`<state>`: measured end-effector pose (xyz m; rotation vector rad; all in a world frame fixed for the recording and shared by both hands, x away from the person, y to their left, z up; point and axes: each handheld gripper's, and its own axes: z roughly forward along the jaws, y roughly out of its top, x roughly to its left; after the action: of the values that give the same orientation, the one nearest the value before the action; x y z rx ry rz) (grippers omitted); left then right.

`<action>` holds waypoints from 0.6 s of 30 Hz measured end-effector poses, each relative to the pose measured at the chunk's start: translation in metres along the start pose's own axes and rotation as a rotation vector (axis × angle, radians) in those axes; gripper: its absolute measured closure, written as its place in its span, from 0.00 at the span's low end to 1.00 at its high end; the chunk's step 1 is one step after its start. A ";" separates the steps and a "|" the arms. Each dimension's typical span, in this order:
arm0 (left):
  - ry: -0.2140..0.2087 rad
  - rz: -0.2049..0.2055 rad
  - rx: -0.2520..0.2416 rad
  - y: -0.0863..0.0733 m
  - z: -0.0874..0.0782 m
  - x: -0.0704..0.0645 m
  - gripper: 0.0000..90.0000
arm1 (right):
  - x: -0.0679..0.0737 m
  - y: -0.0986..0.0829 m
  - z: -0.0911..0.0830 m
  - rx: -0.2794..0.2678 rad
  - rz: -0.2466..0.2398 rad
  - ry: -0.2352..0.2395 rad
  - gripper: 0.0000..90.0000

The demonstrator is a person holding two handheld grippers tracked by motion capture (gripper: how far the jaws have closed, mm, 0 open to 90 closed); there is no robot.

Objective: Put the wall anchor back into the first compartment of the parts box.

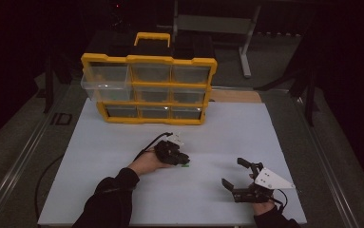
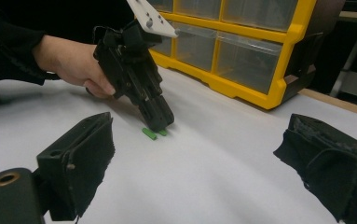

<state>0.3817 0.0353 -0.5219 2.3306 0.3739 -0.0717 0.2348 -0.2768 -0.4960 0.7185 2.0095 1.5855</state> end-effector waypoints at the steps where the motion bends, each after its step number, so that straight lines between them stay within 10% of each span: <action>1: 0.001 0.000 0.005 0.001 0.000 -0.001 0.86 | 0.000 0.000 0.000 0.000 0.000 0.000 0.09; 18: -0.064 0.059 -0.002 0.010 -0.027 -0.004 0.93 | 0.000 0.000 0.000 -0.001 0.000 -0.002 0.09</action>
<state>0.3789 0.0462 -0.4955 2.3294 0.2735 -0.1166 0.2348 -0.2773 -0.4962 0.7196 2.0076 1.5853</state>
